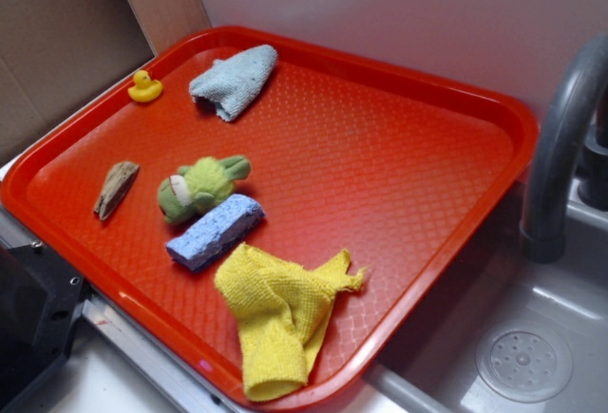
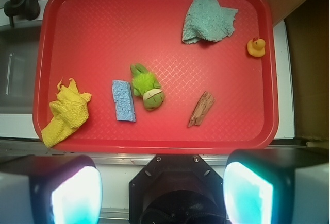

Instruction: Grab the wood chip.

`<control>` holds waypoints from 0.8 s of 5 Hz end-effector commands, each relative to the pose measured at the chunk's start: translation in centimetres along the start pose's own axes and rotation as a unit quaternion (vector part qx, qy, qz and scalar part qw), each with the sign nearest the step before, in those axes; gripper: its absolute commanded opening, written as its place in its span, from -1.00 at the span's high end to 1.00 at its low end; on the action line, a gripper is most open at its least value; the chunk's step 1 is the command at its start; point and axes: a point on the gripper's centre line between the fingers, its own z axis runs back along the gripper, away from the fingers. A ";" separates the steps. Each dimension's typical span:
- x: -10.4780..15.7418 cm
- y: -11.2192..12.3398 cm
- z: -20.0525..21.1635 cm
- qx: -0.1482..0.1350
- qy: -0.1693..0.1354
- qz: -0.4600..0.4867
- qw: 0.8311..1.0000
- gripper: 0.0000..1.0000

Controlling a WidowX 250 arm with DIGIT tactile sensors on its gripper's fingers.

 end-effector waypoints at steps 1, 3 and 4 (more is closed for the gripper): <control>0.0 0.0 0.0 0.000 0.000 0.000 1.000 -1.00; 3.5 6.7 -7.0 0.003 -0.004 0.224 0.975 -1.00; 3.4 8.5 -10.8 0.015 -0.011 0.273 0.962 -1.00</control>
